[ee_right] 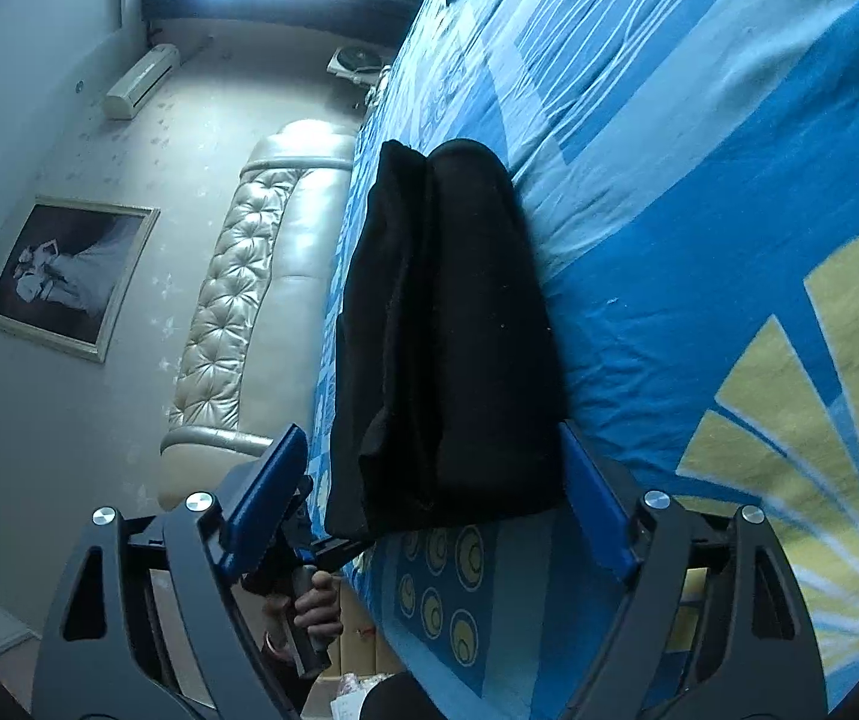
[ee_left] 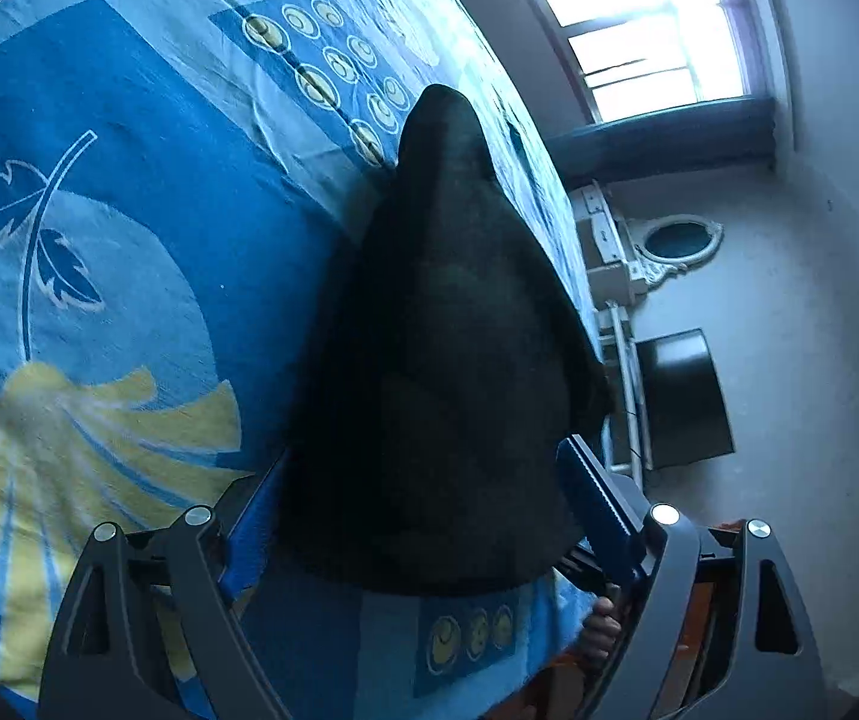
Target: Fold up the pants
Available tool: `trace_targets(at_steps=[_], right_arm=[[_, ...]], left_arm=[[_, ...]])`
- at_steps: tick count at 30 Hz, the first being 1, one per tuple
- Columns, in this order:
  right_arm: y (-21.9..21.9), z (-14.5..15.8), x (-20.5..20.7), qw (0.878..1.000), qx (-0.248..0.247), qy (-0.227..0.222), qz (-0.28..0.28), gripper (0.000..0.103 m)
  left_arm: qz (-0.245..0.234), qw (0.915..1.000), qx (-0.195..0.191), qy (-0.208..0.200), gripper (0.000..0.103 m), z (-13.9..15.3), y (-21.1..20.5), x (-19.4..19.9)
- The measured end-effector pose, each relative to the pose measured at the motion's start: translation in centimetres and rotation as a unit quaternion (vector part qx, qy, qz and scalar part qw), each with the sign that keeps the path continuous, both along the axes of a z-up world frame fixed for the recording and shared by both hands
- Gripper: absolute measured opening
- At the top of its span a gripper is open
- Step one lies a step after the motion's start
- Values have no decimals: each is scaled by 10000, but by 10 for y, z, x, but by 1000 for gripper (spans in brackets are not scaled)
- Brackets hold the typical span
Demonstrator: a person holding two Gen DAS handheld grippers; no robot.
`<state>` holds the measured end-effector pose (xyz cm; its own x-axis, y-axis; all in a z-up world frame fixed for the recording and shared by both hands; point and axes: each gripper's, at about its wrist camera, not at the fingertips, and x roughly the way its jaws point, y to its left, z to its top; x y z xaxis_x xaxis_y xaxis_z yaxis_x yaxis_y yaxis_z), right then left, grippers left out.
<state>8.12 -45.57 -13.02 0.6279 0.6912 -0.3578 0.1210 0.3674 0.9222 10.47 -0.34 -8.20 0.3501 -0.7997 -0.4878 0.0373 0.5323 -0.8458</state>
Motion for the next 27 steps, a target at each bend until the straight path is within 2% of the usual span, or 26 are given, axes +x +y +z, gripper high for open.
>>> trace_targets(at_steps=[1, 3, 4, 5, 6, 7, 8, 9, 11, 14, 19, 27], right_arm=[[2, -1, -1, 9999, -75, 67, -40, 77], [10, -3, 1, 9990, -329, 300, -2, 53], [14, -5, 1, 9980, -481, 398, 24, 49], [15, -6, 0, 9980, -496, 392, -18, 43], [14, -8, -2, 9986, -362, 370, -76, 38], [13, -9, -4, 9989, -272, 356, -99, 36], [13, -9, -6, 9991, -216, 339, -124, 34], [12, -8, -9, 9992, -167, 316, -150, 32], [15, -3, -15, 9995, -113, 244, -164, 30], [13, -1, -21, 9995, -3, 173, -249, 30], [9, -4, -32, 9995, 56, 178, -258, 30], [4, -10, -38, 9992, 176, 199, -311, 30]], left_arm=[[-5, 10000, 51, -28, 84, 1, -3, -1], [-48, 9998, 182, -57, 84, 3, -9, -1], [-65, 9996, 252, -65, 84, 2, -9, -4], [-58, 9994, 338, -39, 80, 2, -12, -3], [-28, 9990, 446, 4, 65, 0, -12, 2], [10, 9984, 561, 72, 62, 0, -11, 2], [68, 9988, 471, 150, 57, -2, -7, 4], [122, 9991, 361, 200, 51, -3, -4, 3], [185, 9992, 186, 297, 46, -5, 2, -1], [112, 9995, 273, 151, 41, 1, 5, -6], [81, 9997, 229, 94, 39, 7, 5, -8], [36, 9992, 387, 33, 39, 6, 8, -8]])
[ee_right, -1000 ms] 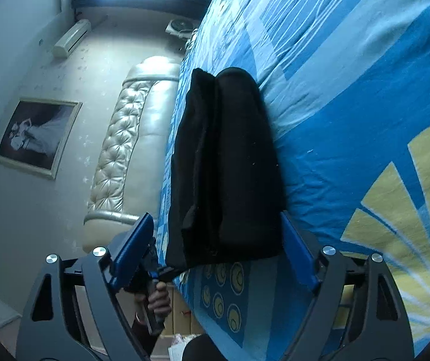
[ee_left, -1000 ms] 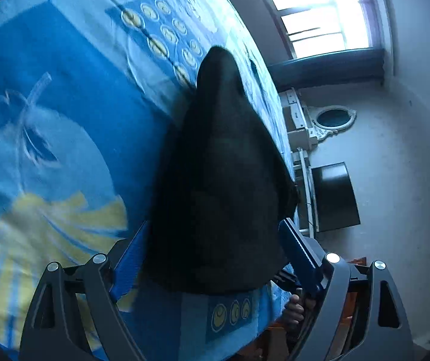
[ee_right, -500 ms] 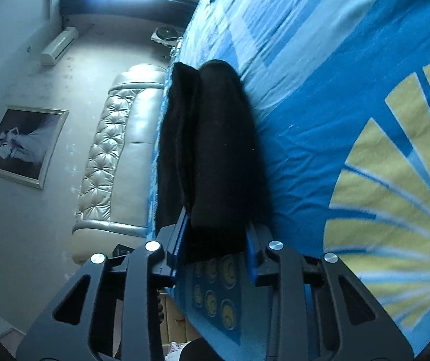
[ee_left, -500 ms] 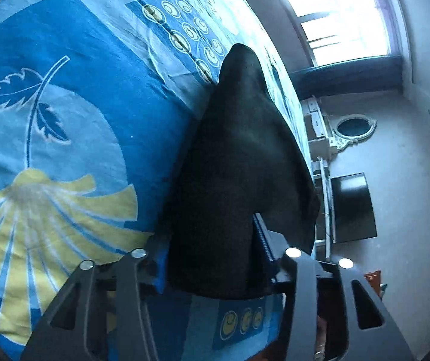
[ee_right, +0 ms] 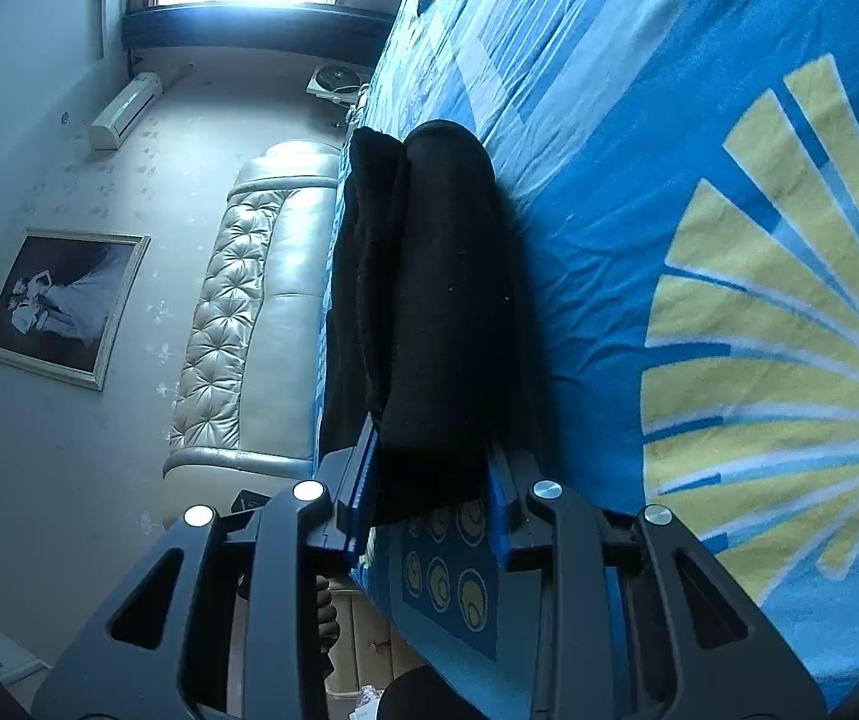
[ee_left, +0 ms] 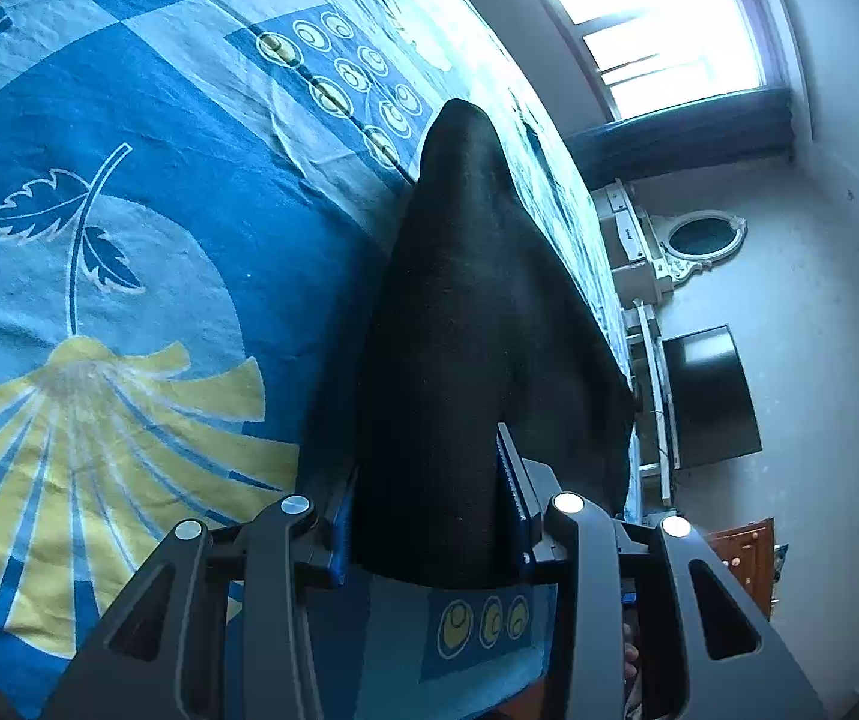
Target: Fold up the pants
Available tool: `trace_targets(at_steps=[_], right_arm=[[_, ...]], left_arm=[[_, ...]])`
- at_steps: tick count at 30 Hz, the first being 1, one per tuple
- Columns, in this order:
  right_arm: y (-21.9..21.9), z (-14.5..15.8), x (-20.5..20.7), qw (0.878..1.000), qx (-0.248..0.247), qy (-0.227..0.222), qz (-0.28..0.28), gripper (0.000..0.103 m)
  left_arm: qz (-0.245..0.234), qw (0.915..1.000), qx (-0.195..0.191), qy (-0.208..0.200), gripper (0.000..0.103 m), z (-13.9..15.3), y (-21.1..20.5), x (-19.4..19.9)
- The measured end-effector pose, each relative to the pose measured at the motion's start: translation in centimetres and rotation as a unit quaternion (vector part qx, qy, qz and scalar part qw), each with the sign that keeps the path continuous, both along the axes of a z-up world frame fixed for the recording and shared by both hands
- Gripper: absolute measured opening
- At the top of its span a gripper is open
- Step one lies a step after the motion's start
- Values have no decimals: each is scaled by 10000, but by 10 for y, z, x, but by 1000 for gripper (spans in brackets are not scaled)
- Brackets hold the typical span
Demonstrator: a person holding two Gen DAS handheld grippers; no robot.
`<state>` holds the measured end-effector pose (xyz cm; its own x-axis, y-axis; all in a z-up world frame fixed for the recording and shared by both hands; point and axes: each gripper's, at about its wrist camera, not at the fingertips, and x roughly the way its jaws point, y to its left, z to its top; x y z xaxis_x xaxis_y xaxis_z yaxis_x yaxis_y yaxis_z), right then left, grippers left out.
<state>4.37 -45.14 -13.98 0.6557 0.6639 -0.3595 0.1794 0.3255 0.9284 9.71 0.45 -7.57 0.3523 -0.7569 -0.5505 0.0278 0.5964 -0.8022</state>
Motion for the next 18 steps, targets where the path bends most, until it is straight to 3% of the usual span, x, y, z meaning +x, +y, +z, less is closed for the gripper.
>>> trace_targets(at_steps=[18], right_arm=[[-3, 6, -8, 10000, -7, 19, 3, 29]], left_arm=[[-48, 9995, 297, -14, 39, 1, -8, -7]])
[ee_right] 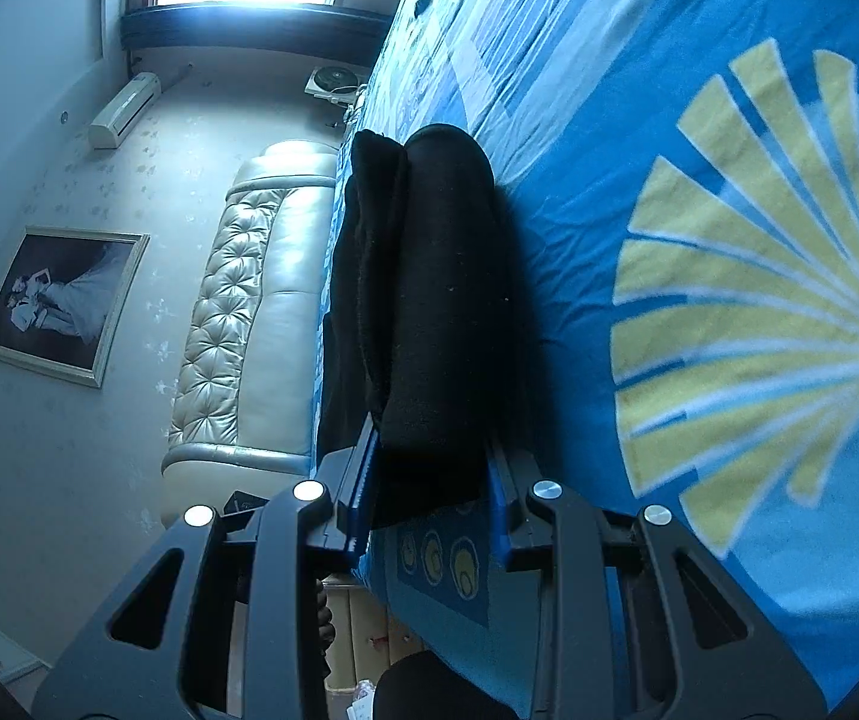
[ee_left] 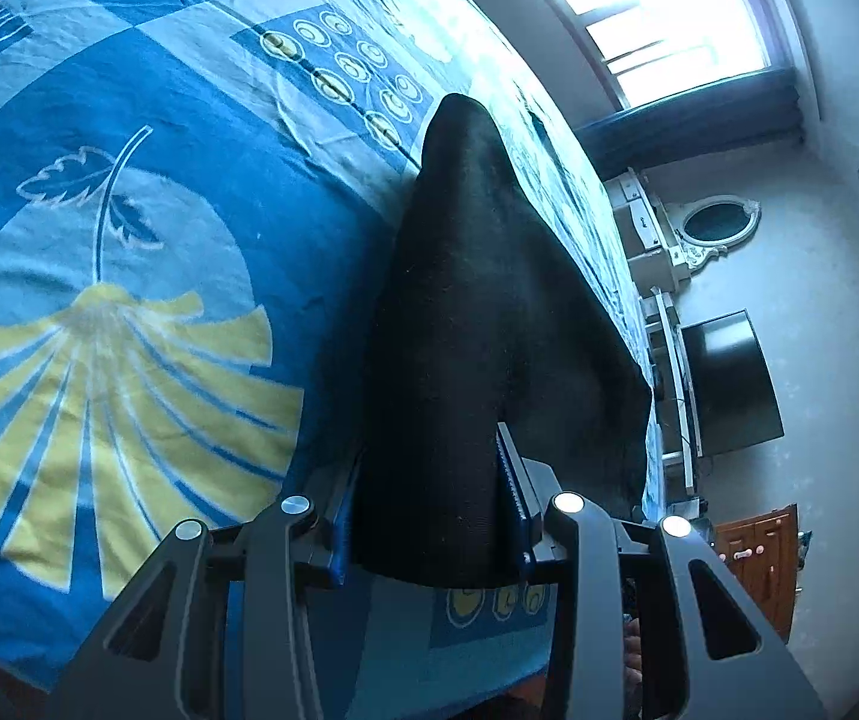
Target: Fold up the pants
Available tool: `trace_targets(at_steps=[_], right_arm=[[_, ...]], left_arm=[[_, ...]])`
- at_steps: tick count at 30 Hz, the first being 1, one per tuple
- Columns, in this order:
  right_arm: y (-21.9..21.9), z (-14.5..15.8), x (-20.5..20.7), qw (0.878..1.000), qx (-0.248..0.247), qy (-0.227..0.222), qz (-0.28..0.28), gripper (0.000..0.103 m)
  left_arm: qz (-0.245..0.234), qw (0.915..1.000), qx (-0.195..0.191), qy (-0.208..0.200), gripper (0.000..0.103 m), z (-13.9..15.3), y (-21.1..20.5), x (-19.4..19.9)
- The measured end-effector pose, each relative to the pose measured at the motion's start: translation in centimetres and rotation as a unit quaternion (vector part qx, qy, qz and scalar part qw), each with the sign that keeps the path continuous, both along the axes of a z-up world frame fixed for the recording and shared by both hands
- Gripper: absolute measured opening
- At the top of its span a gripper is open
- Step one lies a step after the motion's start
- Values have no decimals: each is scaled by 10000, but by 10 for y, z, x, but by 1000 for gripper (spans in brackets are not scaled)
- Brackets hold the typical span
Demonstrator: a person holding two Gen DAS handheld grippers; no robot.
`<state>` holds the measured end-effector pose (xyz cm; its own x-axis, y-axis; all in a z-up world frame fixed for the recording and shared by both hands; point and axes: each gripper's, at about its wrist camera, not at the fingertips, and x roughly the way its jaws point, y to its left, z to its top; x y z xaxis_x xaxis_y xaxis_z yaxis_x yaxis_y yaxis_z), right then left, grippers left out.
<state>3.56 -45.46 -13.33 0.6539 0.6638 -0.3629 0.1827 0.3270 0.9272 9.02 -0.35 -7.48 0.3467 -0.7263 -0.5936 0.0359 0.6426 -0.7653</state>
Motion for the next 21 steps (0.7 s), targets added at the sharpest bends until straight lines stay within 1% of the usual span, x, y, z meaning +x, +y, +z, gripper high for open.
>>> trace_targets(at_steps=[7, 21], right_arm=[[-3, -3, -10, 10000, 45, 27, -8, 29], [-2, -6, -15, 9999, 91, 35, -45, 29]], left_arm=[[-70, 10000, 27, -9, 39, -4, 3, -2], [-136, 9999, 65, -30, 39, -3, 5, 3]])
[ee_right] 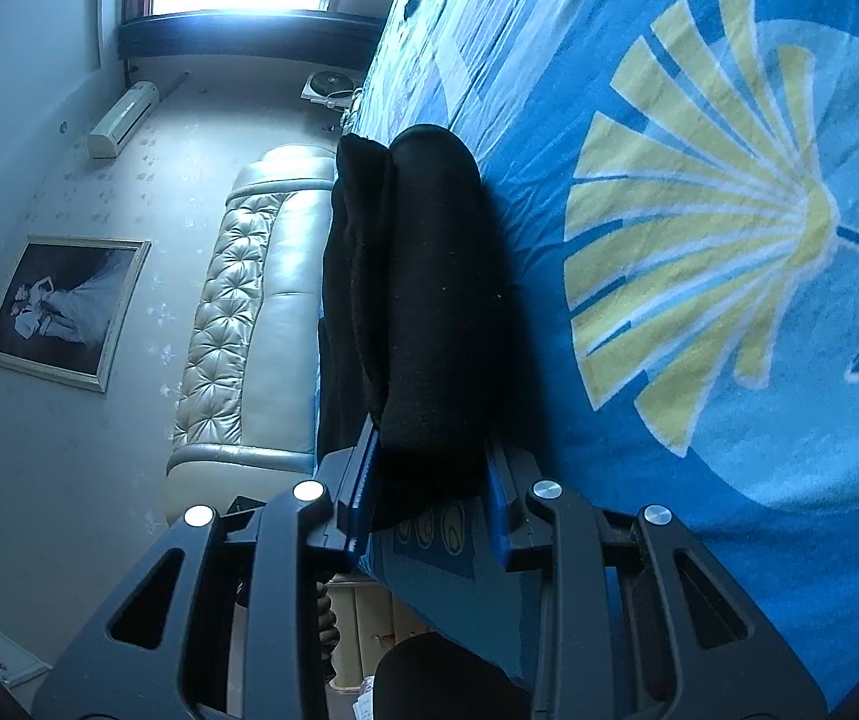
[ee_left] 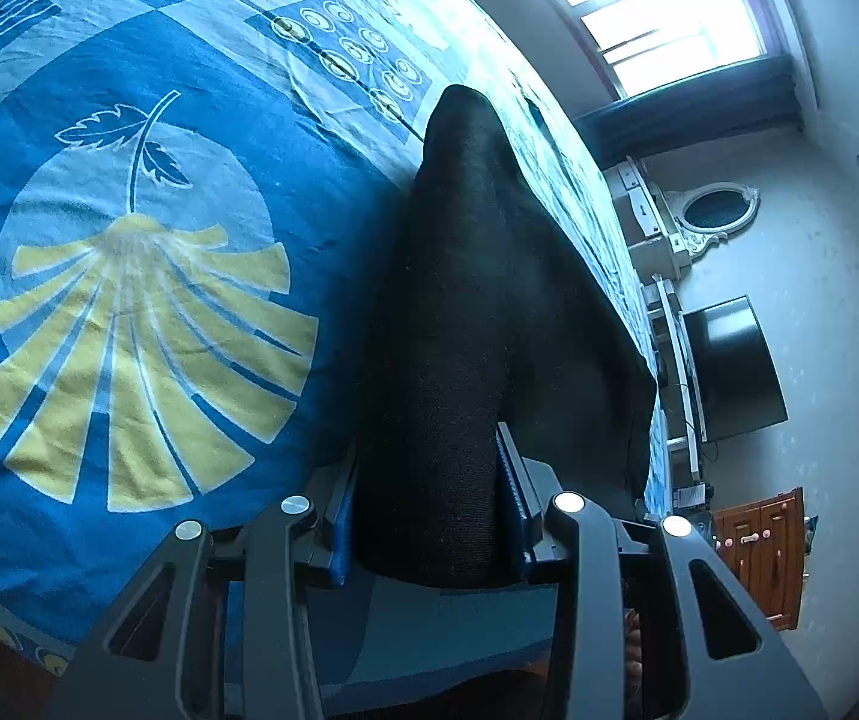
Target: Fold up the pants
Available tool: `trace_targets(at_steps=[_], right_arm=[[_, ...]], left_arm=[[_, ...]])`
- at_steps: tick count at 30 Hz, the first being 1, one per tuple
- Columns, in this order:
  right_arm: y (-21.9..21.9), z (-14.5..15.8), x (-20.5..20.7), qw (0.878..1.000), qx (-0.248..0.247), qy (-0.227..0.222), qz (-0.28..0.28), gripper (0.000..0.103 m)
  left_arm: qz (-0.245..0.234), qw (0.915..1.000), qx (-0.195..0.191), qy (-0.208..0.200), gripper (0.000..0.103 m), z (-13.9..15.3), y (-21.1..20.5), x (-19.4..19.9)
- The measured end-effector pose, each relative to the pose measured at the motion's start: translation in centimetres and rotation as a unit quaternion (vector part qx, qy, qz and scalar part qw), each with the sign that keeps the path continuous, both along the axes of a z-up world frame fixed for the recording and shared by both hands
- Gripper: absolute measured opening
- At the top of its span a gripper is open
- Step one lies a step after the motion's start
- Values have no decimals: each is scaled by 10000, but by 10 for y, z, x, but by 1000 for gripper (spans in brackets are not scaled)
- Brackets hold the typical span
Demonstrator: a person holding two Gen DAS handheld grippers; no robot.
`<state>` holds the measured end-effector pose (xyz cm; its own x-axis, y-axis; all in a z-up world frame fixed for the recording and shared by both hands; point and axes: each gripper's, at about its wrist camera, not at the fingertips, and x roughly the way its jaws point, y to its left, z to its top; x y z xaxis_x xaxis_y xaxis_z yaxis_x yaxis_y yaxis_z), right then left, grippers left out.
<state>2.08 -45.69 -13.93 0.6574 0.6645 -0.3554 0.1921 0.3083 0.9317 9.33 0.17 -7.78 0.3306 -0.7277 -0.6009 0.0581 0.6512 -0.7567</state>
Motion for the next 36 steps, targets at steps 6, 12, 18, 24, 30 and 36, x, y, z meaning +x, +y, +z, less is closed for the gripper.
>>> trace_targets(at_steps=[6, 12, 18, 24, 30, 36], right_arm=[[-1, -1, -1, 10000, 20, 0, -8, 29], [0, -1, -2, 10000, 41, -8, -15, 29], [-1, -2, -4, 10000, 59, -4, -18, 29], [-3, -4, -5, 9999, 100, -2, -30, 29], [-5, -7, -7, 9999, 136, -2, -29, 30], [-4, -8, -8, 9998, 176, -4, -32, 30]], left_arm=[[-7, 10000, -4, 2, 39, 0, -2, -1], [-10, 10000, 6, -10, 39, 0, -2, -2], [-17, 10000, 20, -14, 39, 1, -3, -5], [-32, 10000, 16, -9, 39, 0, -3, -5], [-40, 10000, 17, -11, 40, -1, -3, -5], [-48, 10000, 26, -22, 41, -1, -4, -6]])
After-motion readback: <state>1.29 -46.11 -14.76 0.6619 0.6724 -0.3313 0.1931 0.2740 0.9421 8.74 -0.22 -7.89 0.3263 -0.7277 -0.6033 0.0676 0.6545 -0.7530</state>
